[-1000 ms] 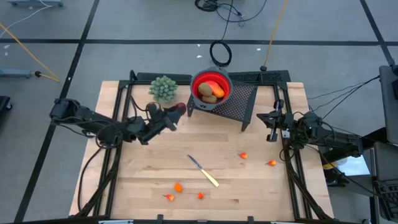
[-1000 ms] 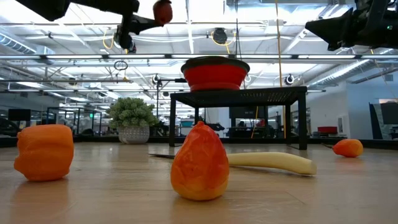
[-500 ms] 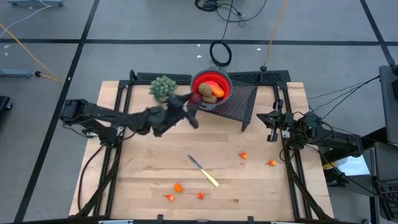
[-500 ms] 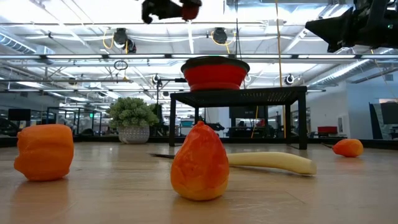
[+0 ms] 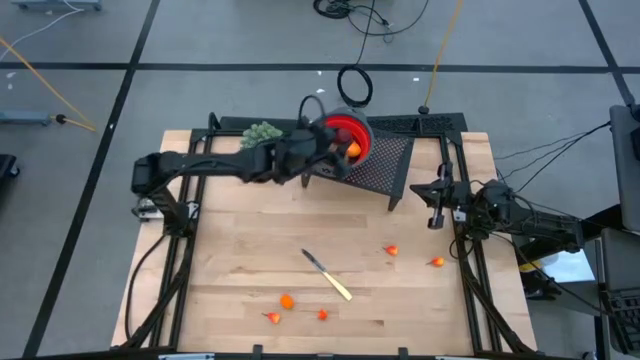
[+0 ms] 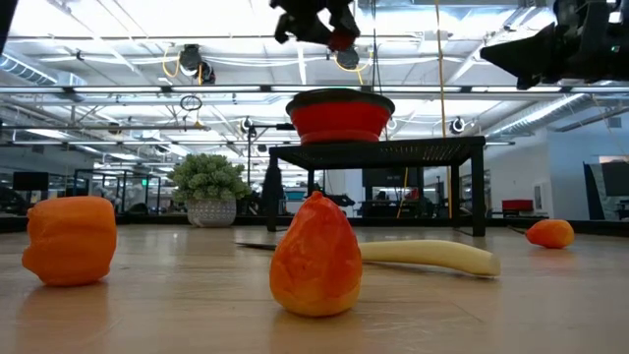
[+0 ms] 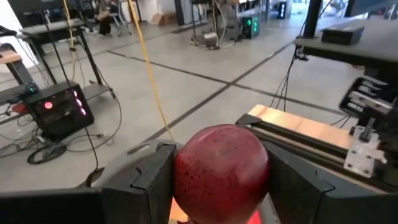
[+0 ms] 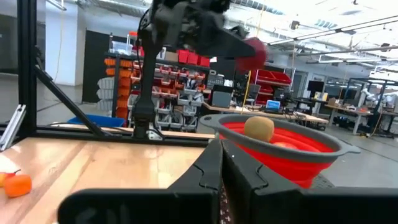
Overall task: Pick & Place Fruit
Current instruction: Put the red pomegranate into the red strainer bowl on the shelf
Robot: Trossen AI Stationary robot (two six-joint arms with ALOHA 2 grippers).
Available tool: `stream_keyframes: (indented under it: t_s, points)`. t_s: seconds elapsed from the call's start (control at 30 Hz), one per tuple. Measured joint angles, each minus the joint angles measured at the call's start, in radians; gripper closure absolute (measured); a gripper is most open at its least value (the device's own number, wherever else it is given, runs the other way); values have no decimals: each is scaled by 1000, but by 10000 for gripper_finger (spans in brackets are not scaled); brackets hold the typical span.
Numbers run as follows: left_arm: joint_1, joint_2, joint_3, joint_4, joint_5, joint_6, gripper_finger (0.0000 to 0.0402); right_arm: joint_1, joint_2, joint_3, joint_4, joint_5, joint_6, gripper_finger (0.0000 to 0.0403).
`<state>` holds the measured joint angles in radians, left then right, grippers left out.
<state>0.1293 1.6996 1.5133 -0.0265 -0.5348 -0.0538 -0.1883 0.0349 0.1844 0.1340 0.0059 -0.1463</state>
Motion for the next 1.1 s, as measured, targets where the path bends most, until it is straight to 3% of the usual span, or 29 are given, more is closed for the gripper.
stream_keyframes:
  t_s: [0.4, 0.7, 1.1]
  points:
    - [118, 152, 176, -137, 152, 0, 190, 0, 0, 0, -20, -3, 2, 403]
    - [154, 165, 179, -240, 178, -70, 190, 0, 0, 0, -38, -2, 3, 403]
    - [135, 164, 179, -256, 297, -139, 190, 0, 0, 0, -42, -2, 3, 403]
